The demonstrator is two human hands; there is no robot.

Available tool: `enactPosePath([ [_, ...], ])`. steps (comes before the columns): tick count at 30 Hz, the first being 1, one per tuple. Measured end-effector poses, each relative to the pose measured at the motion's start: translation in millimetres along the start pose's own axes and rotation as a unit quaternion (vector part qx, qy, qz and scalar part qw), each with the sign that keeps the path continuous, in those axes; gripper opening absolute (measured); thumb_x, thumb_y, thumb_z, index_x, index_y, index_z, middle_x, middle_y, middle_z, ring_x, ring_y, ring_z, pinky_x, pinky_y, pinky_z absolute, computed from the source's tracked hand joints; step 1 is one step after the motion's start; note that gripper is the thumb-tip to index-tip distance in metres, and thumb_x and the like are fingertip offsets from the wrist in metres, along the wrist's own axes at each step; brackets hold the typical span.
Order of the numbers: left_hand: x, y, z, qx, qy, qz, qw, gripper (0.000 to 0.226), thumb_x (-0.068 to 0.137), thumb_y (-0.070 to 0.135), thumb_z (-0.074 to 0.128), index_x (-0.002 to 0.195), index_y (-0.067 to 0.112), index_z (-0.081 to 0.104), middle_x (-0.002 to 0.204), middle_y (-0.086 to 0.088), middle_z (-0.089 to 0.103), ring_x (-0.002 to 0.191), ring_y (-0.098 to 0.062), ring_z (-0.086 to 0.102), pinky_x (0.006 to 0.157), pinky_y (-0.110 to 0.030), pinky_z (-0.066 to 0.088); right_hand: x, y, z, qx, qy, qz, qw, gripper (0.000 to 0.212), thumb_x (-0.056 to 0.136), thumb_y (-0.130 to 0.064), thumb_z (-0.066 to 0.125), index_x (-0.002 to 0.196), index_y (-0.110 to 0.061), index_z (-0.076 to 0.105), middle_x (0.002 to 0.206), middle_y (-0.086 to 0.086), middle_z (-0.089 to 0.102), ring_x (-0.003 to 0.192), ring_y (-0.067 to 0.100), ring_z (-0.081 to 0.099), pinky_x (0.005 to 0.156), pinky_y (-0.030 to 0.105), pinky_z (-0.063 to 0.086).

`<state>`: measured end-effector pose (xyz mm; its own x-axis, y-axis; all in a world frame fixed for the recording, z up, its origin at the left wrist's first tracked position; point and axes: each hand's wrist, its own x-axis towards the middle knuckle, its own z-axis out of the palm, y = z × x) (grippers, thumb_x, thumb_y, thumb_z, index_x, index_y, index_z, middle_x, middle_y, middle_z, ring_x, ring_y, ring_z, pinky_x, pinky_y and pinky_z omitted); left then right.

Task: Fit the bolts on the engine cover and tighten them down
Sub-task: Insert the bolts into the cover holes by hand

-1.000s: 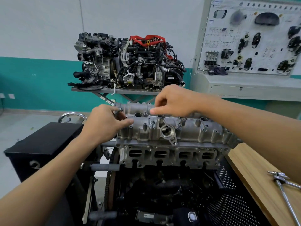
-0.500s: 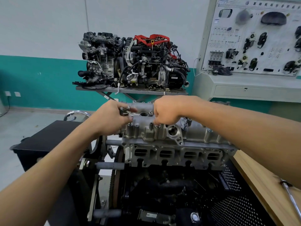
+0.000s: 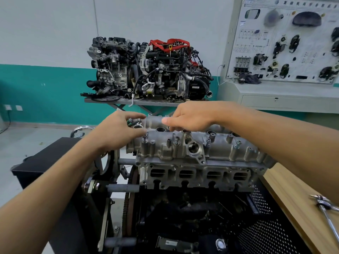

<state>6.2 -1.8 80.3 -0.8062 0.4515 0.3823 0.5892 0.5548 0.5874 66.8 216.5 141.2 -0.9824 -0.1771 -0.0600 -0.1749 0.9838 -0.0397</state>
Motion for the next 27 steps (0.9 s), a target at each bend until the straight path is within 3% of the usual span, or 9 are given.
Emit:
enactPosePath([
  [2,-1.3,1.9,3.5,0.011,0.001,0.005,1.000,0.042,0.076,0.042,0.084,0.115,0.031,0.072,0.085,0.001,0.070,0.071,0.003,0.063,0.089,-0.017,0.027,-0.7,1.1,6.2,-0.002,-0.007,-0.014,1.000,0.072,0.098,-0.067,0.027,0.083,-0.017,0.076,0.075,-0.006,0.069,0.075,0.011,0.063,0.080,0.035,0.051],
  [3,-1.5,1.9,3.7,0.019,-0.005,0.005,1.000,0.041,0.074,0.041,0.086,0.111,0.029,0.073,0.077,0.006,0.067,0.062,0.004,0.061,0.057,-0.012,0.047,-1.0,3.1,7.9,-0.029,0.000,-0.015,0.999,0.076,0.098,-0.068,0.027,0.072,-0.013,0.072,0.061,-0.005,0.060,0.063,0.012,0.058,0.071,0.035,0.048],
  [4,-1.3,1.1,0.9,0.025,-0.009,0.004,1.000,0.036,0.073,0.037,0.087,0.107,0.030,0.073,0.071,0.010,0.063,0.052,0.004,0.058,0.049,-0.008,0.031,-1.5,5.8,7.6,-0.056,0.009,-0.010,0.998,0.077,0.097,-0.069,0.026,0.060,-0.013,0.063,0.052,-0.005,0.051,0.054,0.013,0.051,0.061,0.033,0.043],
  [6,-0.3,-2.6,-12.4,0.045,-0.014,-0.002,0.999,0.032,0.076,0.025,0.086,0.104,0.031,0.072,0.069,0.010,0.062,0.045,0.003,0.027,0.050,-0.015,0.044,-3.7,11.5,3.7,-0.064,0.020,0.005,0.998,0.079,0.096,-0.070,0.021,0.054,-0.016,0.058,0.048,-0.003,0.052,0.049,0.013,0.053,0.058,0.030,0.040],
  [7,1.5,-5.4,-21.2,0.063,-0.011,-0.007,0.998,0.034,0.077,0.022,0.086,0.106,0.030,0.072,0.072,0.006,0.063,0.077,-0.002,0.061,0.056,-0.023,0.048,-4.1,13.1,0.5,-0.039,0.027,0.008,0.999,0.081,0.096,-0.070,0.019,0.059,-0.016,0.066,0.051,-0.003,0.061,0.053,0.010,0.060,0.064,0.030,0.045],
  [8,3.7,-7.6,-29.5,0.076,-0.005,-0.016,0.997,0.035,0.077,0.020,0.085,0.108,0.029,0.072,0.071,0.000,0.064,0.050,-0.007,0.054,0.058,-0.026,0.047,-2.8,13.7,-3.1,-0.009,0.042,0.008,0.999,0.082,0.096,-0.069,0.018,0.068,-0.015,0.072,0.060,-0.004,0.068,0.061,0.008,0.065,0.072,0.031,0.050],
  [12,19.2,2.0,-34.7,0.057,0.058,-0.005,0.997,0.039,0.078,0.021,0.084,0.115,0.021,0.072,0.089,0.008,0.064,0.067,-0.001,0.060,0.073,-0.032,0.054,9.8,-1.4,-19.6,0.081,0.138,-0.038,0.986,0.060,0.101,-0.057,0.037,0.083,-0.015,0.075,0.076,-0.004,0.074,0.066,0.009,0.068,0.067,0.027,0.051],
  [19,55.5,15.6,-12.2,-0.243,-0.036,-0.008,0.969,0.043,0.083,-0.015,0.057,0.067,0.024,0.058,0.045,0.009,0.043,0.040,-0.008,0.031,0.036,-0.020,0.024,39.3,-28.8,-45.2,0.147,0.195,-0.139,0.960,0.019,0.093,-0.026,0.069,0.102,-0.010,0.072,0.075,0.000,0.071,0.065,0.017,0.069,0.070,0.037,0.058],
  [27,91.8,10.9,-6.9,-0.326,-0.087,0.028,0.941,0.035,0.086,-0.018,0.053,0.081,0.017,0.050,0.051,0.006,0.035,0.040,-0.006,0.024,0.038,-0.017,0.019,79.6,-9.1,-47.7,0.216,0.209,-0.109,0.948,0.014,0.093,-0.016,0.068,0.098,-0.004,0.076,0.079,0.008,0.073,0.066,0.011,0.065,0.061,0.021,0.054],
])
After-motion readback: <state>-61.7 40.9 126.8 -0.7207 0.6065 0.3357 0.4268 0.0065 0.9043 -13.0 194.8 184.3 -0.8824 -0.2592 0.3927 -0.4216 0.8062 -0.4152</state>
